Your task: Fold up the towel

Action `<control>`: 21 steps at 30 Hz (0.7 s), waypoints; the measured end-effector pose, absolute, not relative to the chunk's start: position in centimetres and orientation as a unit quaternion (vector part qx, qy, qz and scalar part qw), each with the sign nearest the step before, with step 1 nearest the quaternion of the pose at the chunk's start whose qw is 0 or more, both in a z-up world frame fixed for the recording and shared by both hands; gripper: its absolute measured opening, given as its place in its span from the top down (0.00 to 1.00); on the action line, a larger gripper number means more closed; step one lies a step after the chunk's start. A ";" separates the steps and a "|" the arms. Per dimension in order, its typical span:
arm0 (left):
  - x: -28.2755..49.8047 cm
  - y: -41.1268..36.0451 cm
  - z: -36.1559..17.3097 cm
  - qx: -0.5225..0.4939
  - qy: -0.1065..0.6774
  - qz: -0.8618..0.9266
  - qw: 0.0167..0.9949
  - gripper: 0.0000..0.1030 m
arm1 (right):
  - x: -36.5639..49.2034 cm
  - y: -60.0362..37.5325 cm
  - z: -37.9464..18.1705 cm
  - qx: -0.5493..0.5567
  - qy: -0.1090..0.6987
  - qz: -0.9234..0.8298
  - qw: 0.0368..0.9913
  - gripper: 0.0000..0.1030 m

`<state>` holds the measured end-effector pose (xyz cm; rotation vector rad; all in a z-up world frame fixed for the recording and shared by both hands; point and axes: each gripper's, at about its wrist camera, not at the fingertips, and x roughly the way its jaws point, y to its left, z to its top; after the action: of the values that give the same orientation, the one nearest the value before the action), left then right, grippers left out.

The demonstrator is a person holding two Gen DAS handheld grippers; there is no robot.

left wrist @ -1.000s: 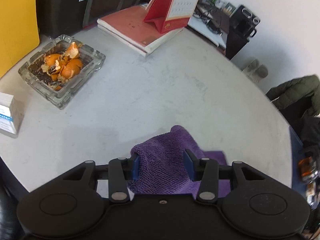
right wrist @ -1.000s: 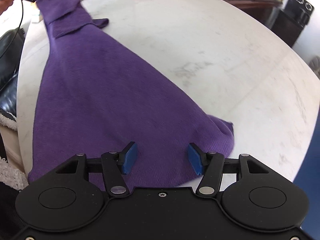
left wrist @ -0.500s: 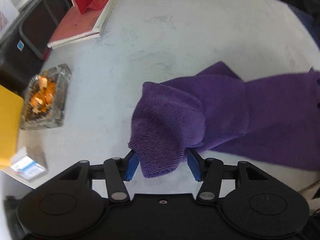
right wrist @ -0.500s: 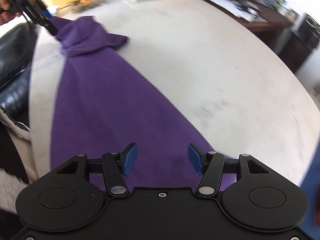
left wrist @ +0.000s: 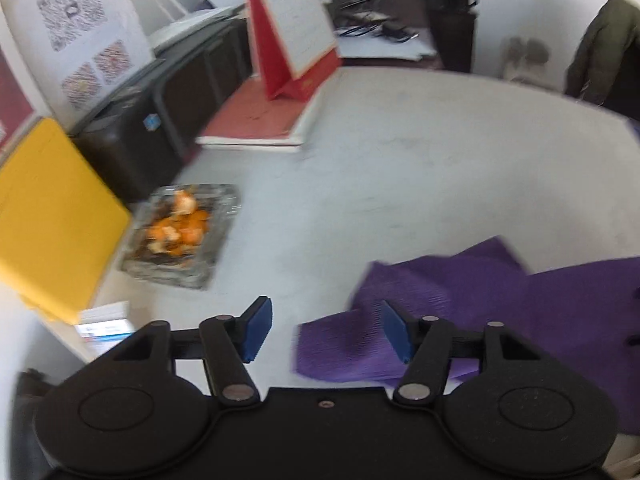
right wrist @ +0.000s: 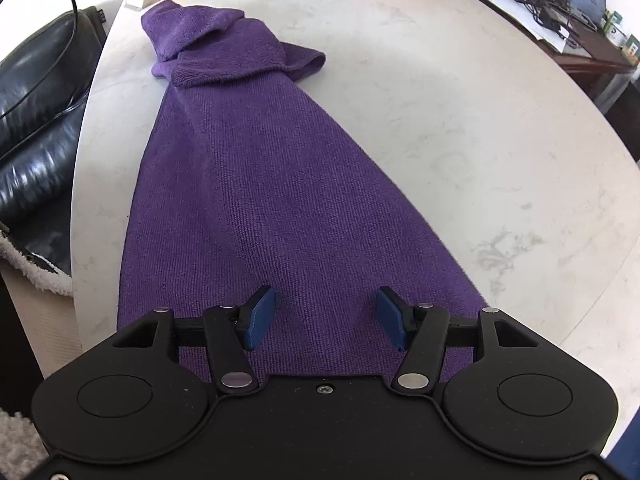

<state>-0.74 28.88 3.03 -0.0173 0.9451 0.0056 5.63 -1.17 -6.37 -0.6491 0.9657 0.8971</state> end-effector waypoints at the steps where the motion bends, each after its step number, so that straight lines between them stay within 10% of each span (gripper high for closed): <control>1: -0.3 28.0 2.6 -0.018 0.457 -0.022 0.889 0.39 | 5.6 -1.2 -6.1 -0.287 0.442 0.416 0.742 0.46; 21: 9.2 15.2 -6.7 -0.009 0.517 -0.173 0.838 0.34 | 6.4 -8.7 -6.1 -0.202 0.460 0.337 0.797 0.33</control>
<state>9.21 15.18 -6.72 -0.0197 1.0937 -0.3668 6.36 -8.72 -6.06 -0.4339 0.9872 0.7233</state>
